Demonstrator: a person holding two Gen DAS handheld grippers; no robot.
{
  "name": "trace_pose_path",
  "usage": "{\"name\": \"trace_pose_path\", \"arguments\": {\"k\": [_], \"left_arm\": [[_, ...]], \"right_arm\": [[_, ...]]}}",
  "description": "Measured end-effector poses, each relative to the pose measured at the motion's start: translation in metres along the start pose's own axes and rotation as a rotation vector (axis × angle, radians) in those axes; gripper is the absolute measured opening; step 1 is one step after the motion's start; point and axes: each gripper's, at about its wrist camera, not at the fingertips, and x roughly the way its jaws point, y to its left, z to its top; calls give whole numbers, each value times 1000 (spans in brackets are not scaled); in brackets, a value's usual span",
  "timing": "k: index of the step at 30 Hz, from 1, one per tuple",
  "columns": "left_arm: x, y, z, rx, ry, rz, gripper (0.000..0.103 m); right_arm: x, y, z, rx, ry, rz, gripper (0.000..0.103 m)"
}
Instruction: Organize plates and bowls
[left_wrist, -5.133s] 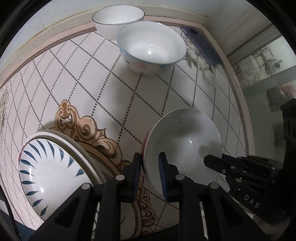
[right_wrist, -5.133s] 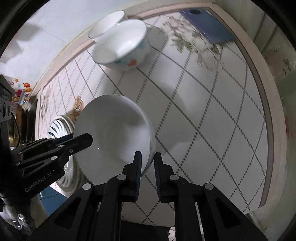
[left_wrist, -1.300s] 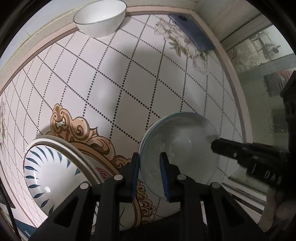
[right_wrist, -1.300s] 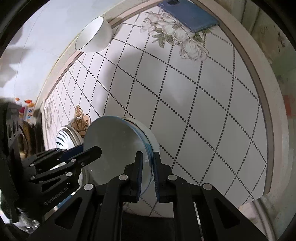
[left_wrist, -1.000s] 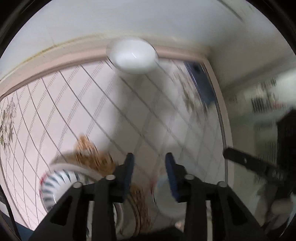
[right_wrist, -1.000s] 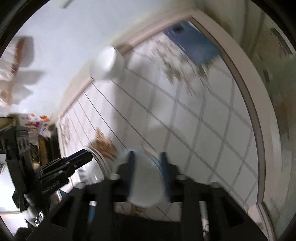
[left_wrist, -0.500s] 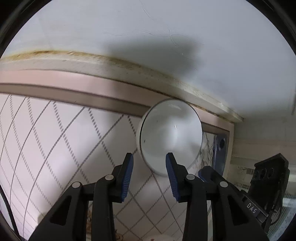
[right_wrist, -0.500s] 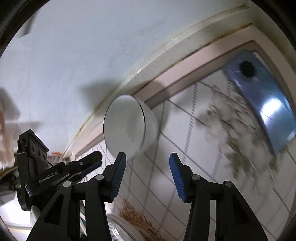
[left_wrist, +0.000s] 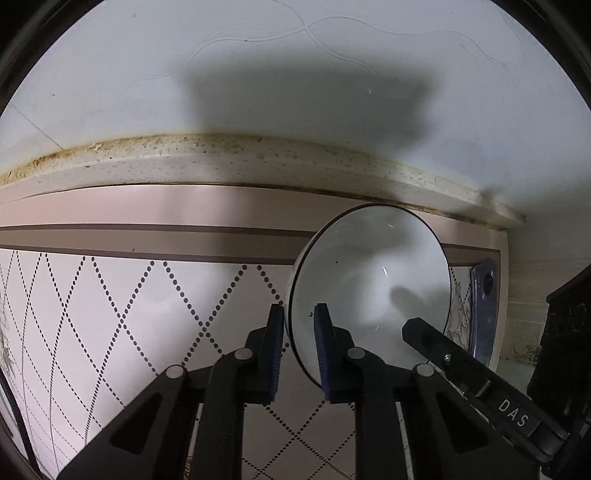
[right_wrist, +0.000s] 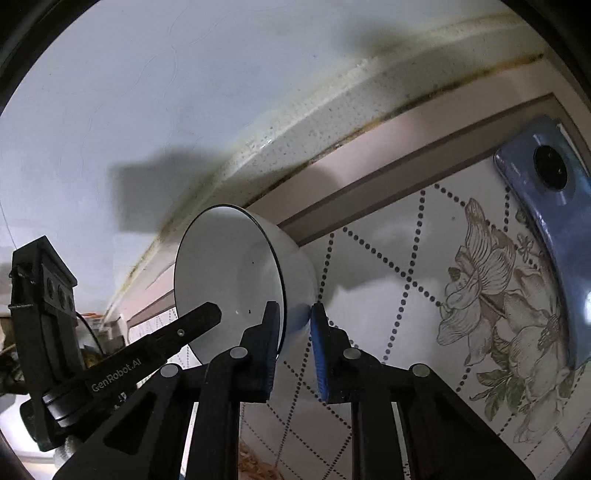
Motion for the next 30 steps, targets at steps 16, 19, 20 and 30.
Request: {"name": "trace_pose_path", "arguments": {"k": [16,19,20,30], "left_arm": [[-52,-34,-49,120,-61,-9,14],[-69,-38,-71,143,-73,-23,14],[-76,-39,-80,155,-76,-30,14],[-114,-56,-171,252,-92,-67,14]], "right_arm": [[-50,16,-43,-72,-46,-37,18],[-69,20,-62,-88,-61,-41,18],[-73,20,-69,-92,-63,-42,18],[-146,3,-162,-119,-108,-55,18]]}}
